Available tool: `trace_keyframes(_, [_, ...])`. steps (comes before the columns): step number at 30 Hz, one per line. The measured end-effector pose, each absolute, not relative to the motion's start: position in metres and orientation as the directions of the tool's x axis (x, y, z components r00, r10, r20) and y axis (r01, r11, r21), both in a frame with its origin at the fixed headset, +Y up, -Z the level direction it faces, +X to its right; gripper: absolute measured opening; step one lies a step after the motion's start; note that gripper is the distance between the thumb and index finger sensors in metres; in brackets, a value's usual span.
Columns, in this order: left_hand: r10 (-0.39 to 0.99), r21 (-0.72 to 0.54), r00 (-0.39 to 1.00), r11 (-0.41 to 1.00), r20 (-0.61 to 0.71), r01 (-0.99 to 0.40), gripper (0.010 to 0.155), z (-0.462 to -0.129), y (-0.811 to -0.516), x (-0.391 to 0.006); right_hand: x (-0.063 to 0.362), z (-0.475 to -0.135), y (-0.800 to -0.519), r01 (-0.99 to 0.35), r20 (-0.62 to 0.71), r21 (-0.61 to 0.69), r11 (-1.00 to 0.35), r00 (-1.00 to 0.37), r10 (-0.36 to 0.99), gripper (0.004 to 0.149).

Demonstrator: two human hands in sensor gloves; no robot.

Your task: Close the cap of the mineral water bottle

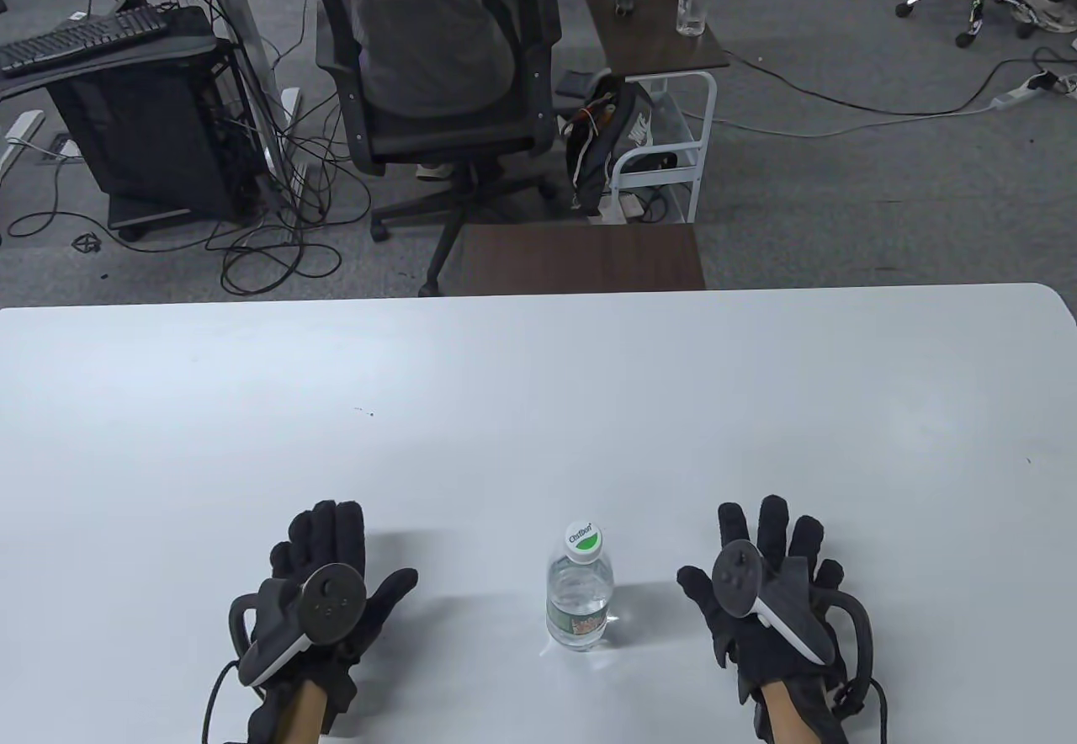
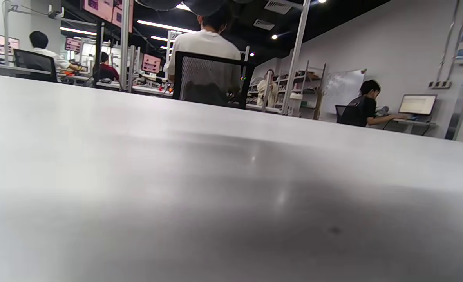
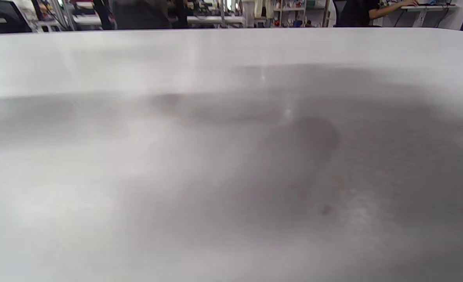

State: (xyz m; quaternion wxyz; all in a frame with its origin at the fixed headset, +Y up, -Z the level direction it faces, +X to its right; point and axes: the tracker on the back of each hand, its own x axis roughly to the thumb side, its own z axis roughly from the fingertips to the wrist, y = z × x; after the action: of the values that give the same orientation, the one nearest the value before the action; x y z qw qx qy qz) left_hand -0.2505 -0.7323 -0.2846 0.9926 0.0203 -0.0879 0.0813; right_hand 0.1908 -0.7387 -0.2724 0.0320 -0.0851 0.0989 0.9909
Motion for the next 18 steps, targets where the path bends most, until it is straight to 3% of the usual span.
trace_keyframes(6, [0.184, -0.015, 0.959, 0.983, 0.214, -0.185, 0.098, -0.281, -0.730, -0.222, 0.188, -0.276, -0.744, -0.057, -0.180, 0.227, -0.972, -0.984, 0.015, 0.086])
trace_keyframes(18, [0.185, -0.035, 0.962, 0.983, 0.202, -0.182, 0.098, -0.279, -0.733, -0.223, 0.196, -0.278, -0.750, -0.074, -0.202, 0.238, -0.969, -0.979, 0.025, 0.087])
